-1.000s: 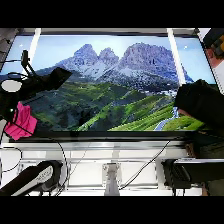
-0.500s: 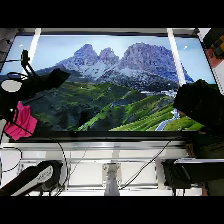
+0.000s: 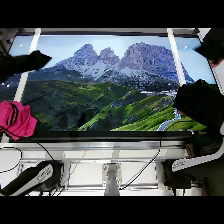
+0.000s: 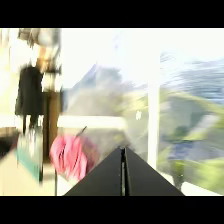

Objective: Fold the clothes and pants, and hang the long-sleeved shirts on hangers.

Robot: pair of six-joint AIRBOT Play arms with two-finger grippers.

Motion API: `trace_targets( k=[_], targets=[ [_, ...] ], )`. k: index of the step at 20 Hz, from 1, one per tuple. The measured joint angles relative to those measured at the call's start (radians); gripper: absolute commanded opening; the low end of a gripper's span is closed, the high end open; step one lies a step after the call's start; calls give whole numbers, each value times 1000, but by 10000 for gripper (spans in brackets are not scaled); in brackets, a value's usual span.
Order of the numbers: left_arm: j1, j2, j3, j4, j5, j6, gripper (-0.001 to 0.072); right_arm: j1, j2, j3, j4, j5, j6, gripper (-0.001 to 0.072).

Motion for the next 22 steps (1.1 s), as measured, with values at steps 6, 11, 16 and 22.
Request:
trace_targets(
  k=[6,11,16,22],
  targets=[
    [59,3,212,103,-249,-80,51,304,1,30,24,-87,-13,15],
    [69,8,252,82,-338,-107,51,402,1,34,28,-106,-14,16],
    [72,8,259,64,-361,-111,51,426,1,34,28,-113,-15,16],
    [72,8,261,57,-367,-114,51,431,1,34,29,-114,-15,16]
  ],
)
